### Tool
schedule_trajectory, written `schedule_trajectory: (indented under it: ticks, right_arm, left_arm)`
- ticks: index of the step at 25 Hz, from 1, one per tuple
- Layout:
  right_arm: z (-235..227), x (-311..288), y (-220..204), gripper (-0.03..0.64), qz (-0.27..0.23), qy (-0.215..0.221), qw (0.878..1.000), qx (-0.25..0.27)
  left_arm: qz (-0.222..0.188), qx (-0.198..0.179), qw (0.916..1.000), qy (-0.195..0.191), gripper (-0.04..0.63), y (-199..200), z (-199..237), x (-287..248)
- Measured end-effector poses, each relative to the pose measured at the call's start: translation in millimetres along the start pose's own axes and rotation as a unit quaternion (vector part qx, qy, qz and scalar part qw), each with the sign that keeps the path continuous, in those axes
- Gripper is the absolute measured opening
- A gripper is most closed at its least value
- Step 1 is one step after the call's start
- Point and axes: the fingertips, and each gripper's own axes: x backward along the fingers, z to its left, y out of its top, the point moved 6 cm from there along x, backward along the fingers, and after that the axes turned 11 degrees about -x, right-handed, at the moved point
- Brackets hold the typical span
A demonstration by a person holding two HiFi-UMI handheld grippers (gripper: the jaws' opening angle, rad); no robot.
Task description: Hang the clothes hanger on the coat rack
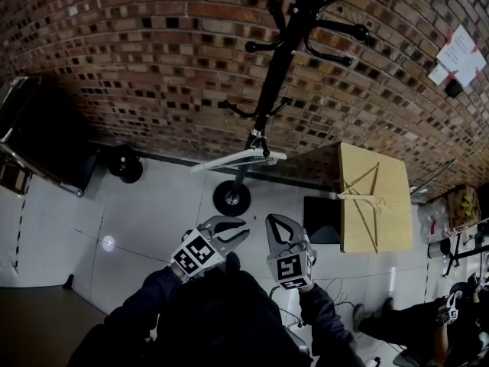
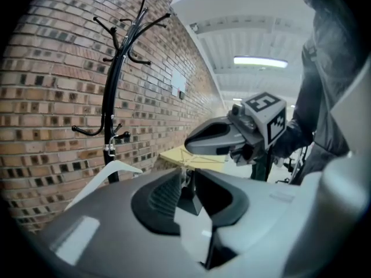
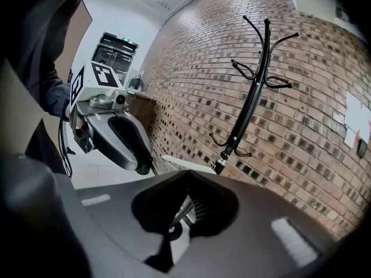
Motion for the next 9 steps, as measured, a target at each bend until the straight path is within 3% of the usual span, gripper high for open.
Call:
schedule_trajectory:
  ticks: [9]
  right_arm:
    - [13.0,-4.7,7.6,0.006,-0.003,0.013,1.0,0.01]
  left_arm:
    - [0.001,0.001,0.9999,0.016,0.074,-5.3,2.3,17.1]
